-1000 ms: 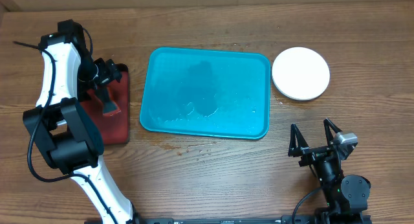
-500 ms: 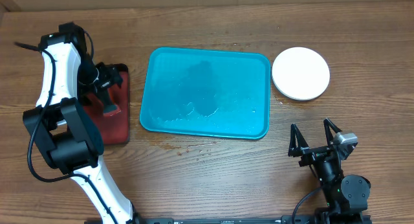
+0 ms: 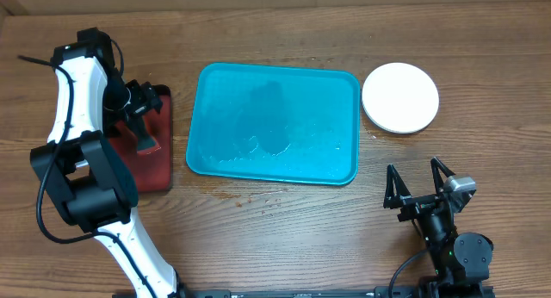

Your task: Clean dirty plates on tray and stack at the side

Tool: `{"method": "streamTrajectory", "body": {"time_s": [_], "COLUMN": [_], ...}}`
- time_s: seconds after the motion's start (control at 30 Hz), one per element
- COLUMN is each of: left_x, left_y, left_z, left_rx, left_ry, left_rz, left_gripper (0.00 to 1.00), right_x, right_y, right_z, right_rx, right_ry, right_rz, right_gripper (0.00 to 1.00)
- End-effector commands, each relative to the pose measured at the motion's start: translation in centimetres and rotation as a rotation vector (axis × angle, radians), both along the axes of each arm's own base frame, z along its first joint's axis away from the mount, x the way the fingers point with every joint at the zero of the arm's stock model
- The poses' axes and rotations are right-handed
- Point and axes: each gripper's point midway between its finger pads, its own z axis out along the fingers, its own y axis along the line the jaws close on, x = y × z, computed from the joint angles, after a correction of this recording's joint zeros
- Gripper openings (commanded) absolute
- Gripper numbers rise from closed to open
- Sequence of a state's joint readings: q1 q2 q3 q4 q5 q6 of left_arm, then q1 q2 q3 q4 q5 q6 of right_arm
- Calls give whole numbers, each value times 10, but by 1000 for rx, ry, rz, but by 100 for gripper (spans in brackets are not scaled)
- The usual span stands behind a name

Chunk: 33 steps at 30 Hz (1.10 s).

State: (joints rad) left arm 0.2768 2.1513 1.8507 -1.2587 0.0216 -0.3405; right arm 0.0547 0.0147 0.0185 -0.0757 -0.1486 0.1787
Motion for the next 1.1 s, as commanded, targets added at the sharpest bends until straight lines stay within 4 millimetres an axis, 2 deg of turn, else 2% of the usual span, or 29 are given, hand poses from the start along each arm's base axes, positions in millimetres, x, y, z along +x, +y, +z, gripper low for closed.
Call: {"method": "streamTrajectory", "body": {"time_s": [0.0,0.13,0.2,0.33,0.5,0.8,0.97,1.07], "left_x": [6,3,-5,-17,-21,-29,-52,-83], "left_y": [5,4,4,0,-5,-43,-65,-75], "left_z": [42,72,85,104,120,157,168,163], "left_rx": [44,63,76,81,86,121,144,150], "left_ry": [-104,-170,-174,-190,-227,-389,-482,-483], "left_rz": [-2,-1,-3,-4,-11,-132,-223,-279], "left_gripper": [100,100,100,100,100,100,100,100], "right_x": [0,0,0,0,0,0,0,0], "right_y": [-1,-1,-1,-1,-1,-1,-1,-1], "right_z": [-2,-2,-2,-2,-2,-2,-2,-2], "right_rx": [-7,-7,-7,-7,-7,-7,-7,-7], "right_ry": [-6,-6,-6,-6,-6,-6,-6,-6], "right_rz": [-7,-7,-7,-7,-7,-7,-7,-7], "right_gripper": [100,100,100,100,100,100,100,100]}}
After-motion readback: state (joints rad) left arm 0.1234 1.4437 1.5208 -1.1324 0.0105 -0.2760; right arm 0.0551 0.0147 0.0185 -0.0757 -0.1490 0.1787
